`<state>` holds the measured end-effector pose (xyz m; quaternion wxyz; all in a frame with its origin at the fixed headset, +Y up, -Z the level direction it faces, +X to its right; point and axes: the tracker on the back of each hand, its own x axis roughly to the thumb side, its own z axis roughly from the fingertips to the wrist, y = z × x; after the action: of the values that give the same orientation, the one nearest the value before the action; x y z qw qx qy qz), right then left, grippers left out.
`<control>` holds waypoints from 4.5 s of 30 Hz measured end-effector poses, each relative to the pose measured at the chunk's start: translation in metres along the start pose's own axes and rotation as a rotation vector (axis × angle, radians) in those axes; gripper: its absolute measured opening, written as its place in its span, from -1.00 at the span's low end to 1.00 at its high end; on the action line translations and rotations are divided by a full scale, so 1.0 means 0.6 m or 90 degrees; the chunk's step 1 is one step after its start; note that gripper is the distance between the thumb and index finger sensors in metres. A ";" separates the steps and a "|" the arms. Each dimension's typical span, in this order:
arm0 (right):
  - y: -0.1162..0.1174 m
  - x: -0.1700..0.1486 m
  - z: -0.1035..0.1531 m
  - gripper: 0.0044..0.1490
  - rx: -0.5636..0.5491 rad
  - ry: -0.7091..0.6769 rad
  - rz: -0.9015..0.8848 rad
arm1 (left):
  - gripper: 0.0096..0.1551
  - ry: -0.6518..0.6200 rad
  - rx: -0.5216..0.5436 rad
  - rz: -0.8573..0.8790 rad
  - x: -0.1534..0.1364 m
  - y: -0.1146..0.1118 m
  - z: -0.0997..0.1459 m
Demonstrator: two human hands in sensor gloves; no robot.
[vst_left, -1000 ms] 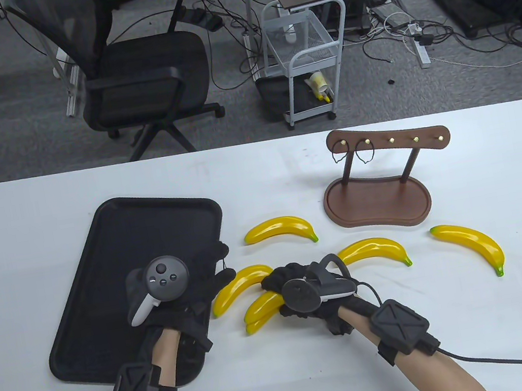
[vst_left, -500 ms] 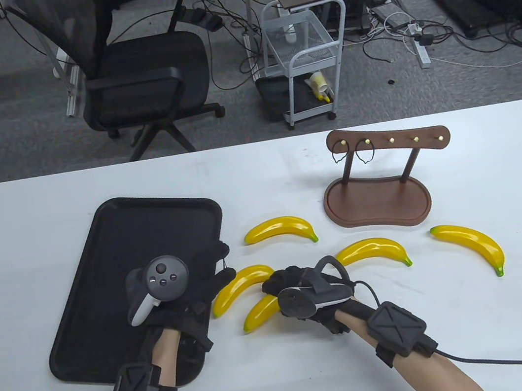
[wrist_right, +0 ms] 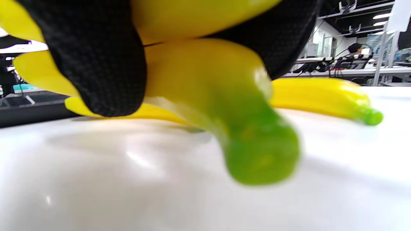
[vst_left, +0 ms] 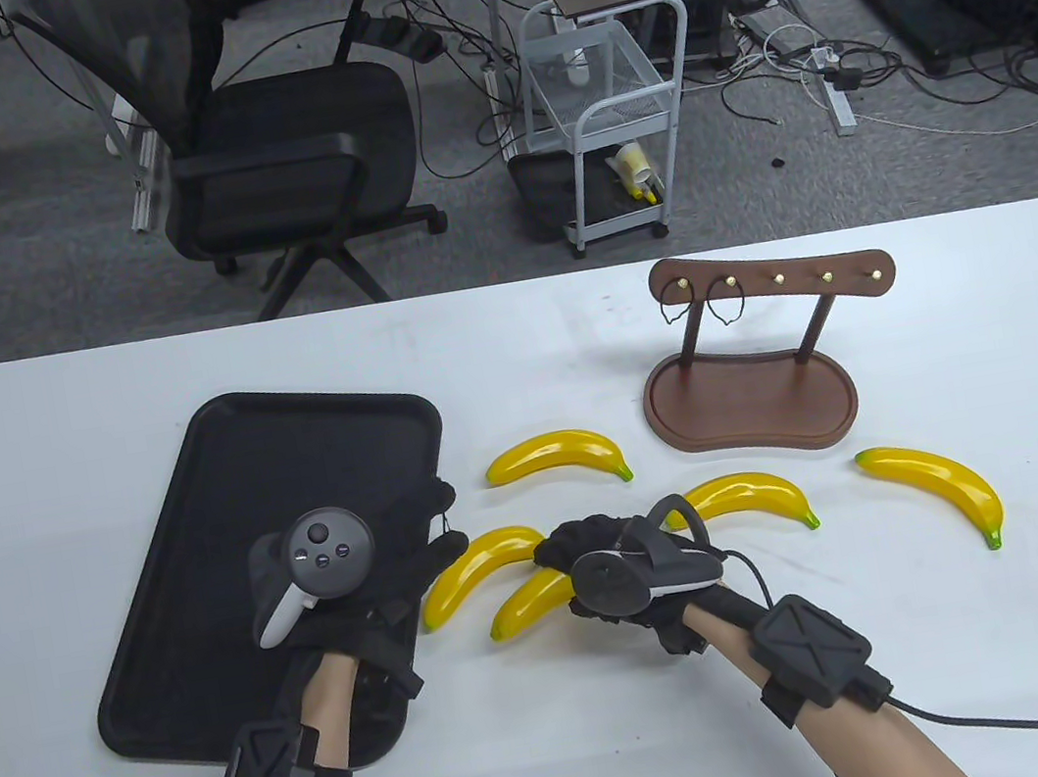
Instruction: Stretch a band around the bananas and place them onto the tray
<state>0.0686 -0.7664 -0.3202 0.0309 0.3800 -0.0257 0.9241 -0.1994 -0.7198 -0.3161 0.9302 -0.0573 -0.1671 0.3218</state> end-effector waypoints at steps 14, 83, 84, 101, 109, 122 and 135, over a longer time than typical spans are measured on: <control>-0.064 -0.044 0.019 -0.10 -0.064 0.073 -0.007 | -0.25 -0.011 -0.007 0.007 0.006 -0.004 -0.002; -0.083 0.045 0.010 -0.09 -0.151 0.026 0.097 | -0.01 -0.025 -0.183 0.131 0.033 -0.090 -0.018; -0.082 0.048 0.009 -0.09 -0.152 0.023 0.101 | -0.01 -0.025 -0.184 0.131 0.033 -0.090 -0.018; -0.090 0.030 0.012 -0.09 -0.140 0.036 0.002 | -0.04 -0.013 -0.162 0.117 0.032 -0.084 -0.018; -0.101 0.012 0.015 -0.04 -0.121 0.029 -0.092 | -0.04 -0.018 -0.138 0.108 0.032 -0.067 -0.016; -0.093 -0.050 0.022 0.12 -0.103 0.102 -0.369 | -0.06 -0.044 -0.083 0.063 0.045 -0.031 -0.007; -0.062 -0.066 0.021 0.13 -0.084 0.096 -0.538 | -0.07 -0.062 -0.086 0.046 0.052 -0.037 -0.008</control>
<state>0.1084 -0.7315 -0.3384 0.4324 0.2857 0.0754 0.8519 -0.1619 -0.7177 -0.3071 0.9028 -0.1103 -0.2310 0.3456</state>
